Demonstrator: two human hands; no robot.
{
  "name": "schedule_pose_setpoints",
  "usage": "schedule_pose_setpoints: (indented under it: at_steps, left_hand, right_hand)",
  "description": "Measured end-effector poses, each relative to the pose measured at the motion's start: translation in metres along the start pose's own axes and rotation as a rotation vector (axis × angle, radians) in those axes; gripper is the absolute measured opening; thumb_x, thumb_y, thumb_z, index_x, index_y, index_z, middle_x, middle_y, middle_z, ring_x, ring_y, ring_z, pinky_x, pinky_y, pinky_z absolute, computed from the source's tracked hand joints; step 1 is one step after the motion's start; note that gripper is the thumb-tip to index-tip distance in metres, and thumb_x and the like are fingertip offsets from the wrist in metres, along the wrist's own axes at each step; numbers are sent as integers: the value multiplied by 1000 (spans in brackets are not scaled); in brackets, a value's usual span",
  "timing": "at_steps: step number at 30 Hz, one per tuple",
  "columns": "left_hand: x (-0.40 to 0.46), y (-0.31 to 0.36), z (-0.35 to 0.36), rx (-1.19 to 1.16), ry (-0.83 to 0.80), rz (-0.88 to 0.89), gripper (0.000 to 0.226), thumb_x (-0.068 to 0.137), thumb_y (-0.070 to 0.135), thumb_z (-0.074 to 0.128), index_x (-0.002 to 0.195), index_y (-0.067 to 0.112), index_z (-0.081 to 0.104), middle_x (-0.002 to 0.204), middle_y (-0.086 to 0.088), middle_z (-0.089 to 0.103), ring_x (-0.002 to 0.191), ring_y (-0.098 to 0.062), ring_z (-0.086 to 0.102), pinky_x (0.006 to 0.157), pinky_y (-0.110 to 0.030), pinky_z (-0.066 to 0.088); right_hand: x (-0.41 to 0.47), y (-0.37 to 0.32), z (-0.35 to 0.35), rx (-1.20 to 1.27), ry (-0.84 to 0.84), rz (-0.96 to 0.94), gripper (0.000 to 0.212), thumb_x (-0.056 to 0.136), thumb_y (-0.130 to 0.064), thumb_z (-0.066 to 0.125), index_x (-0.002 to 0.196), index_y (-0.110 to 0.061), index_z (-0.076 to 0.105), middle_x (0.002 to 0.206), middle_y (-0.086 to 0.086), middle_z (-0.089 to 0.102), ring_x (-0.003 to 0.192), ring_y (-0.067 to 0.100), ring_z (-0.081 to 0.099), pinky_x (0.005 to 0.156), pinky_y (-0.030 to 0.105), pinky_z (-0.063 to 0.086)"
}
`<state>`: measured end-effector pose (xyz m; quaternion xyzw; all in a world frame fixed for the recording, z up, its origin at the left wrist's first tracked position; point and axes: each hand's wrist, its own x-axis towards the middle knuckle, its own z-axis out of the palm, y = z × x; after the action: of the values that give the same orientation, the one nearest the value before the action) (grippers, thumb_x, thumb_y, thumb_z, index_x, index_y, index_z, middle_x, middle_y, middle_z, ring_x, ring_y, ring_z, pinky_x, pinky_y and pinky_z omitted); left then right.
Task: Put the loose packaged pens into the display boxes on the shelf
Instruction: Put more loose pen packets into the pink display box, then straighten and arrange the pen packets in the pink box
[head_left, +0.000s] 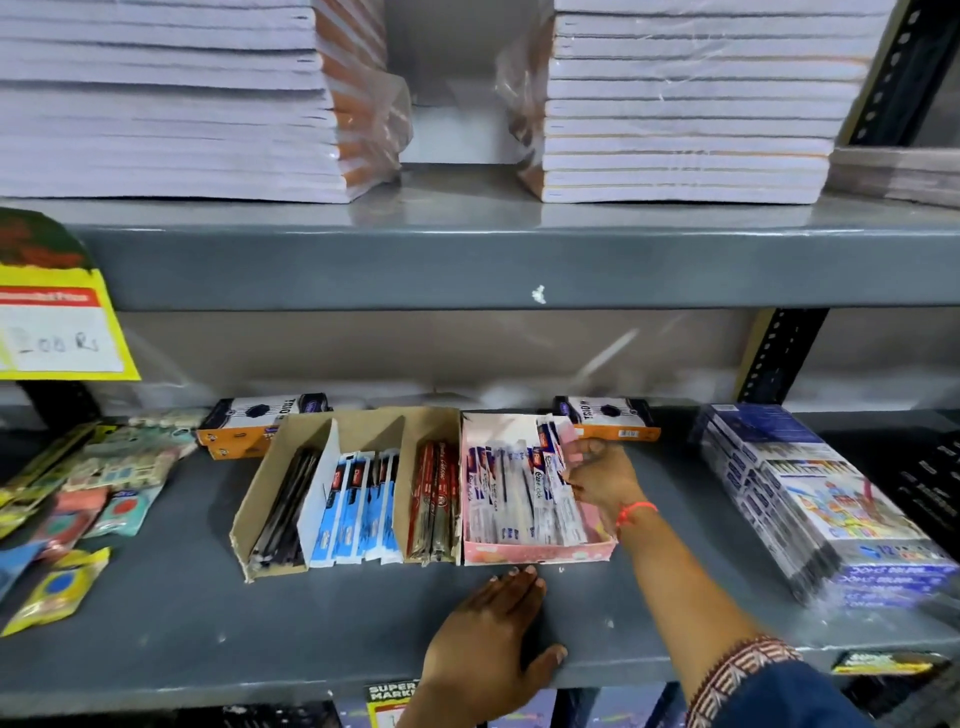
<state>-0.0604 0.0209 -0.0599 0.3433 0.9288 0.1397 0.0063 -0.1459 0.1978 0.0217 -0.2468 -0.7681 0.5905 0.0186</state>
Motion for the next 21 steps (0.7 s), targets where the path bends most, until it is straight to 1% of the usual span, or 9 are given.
schedule_pose_setpoints:
  at_steps: [1, 2, 3, 4, 7, 11, 15, 18, 21]
  left_hand:
    - [0, -2, 0, -17, -16, -15, 88, 82, 72, 0, 141, 23, 43, 148, 7, 36, 133, -11, 36, 108, -20, 11]
    - [0, -3, 2, -42, -44, -32, 84, 87, 69, 0, 129, 25, 58, 137, 8, 51, 122, -9, 50, 103, -19, 29]
    - [0, -4, 4, -50, -41, -40, 80, 90, 65, 2, 118, 27, 66, 126, 10, 60, 111, -6, 58, 95, -18, 40]
    - [-1, -4, 7, -40, -26, -44, 78, 90, 64, 3, 113, 28, 69, 120, 11, 64, 106, -4, 61, 90, -17, 43]
    - [-1, -4, 7, -31, 44, -24, 78, 90, 62, 3, 110, 28, 70, 117, 13, 65, 104, -1, 61, 88, -15, 43]
    - [-1, -5, 10, -33, 108, 23, 74, 90, 61, 8, 112, 26, 69, 119, 10, 65, 103, -5, 62, 85, -17, 47]
    - [1, -7, 16, -33, 128, 56, 63, 90, 62, 22, 113, 25, 68, 120, 9, 64, 104, -8, 63, 81, -19, 50]
    - [2, -8, 17, -34, 169, 89, 58, 79, 62, 42, 113, 21, 65, 119, 4, 65, 103, -11, 63, 80, -21, 51]
    - [3, -8, 19, -32, 247, 128, 57, 74, 59, 48, 108, 18, 67, 114, 2, 68, 99, -12, 65, 77, -20, 51]
  right_hand:
    - [3, 0, 6, -149, 24, -16, 30, 82, 3, 52, 110, 3, 62, 100, 20, 67, 90, 29, 61, 89, 43, 51]
    - [4, 0, 10, -292, 47, -41, 29, 87, -4, 48, 113, 2, 61, 108, 23, 66, 97, 33, 62, 90, 42, 49]
    - [2, -2, 15, -414, 60, -68, 31, 91, -7, 42, 116, 0, 60, 113, 24, 64, 103, 37, 62, 90, 40, 49]
    - [0, -2, 18, -511, 58, -94, 36, 92, -5, 37, 122, -4, 57, 117, 25, 62, 106, 39, 60, 91, 40, 48]
    - [-1, 0, 24, -671, 43, -105, 46, 89, 4, 32, 130, -7, 51, 128, 22, 55, 116, 40, 55, 101, 44, 42]
    - [-5, -2, 30, -881, 57, -178, 39, 90, 5, 34, 125, -2, 48, 123, 20, 58, 111, 36, 59, 92, 40, 48]
    - [-11, -12, 40, -1069, 74, -304, 36, 90, 3, 35, 121, 0, 52, 122, 18, 61, 113, 32, 61, 92, 38, 51]
    - [-12, -12, 55, -1118, -15, -385, 35, 87, 1, 39, 115, -1, 59, 117, 19, 63, 108, 32, 63, 88, 40, 55]
    - [-12, -6, 62, -1142, -52, -342, 36, 85, 1, 39, 113, -3, 62, 117, 17, 63, 111, 32, 60, 91, 40, 53]
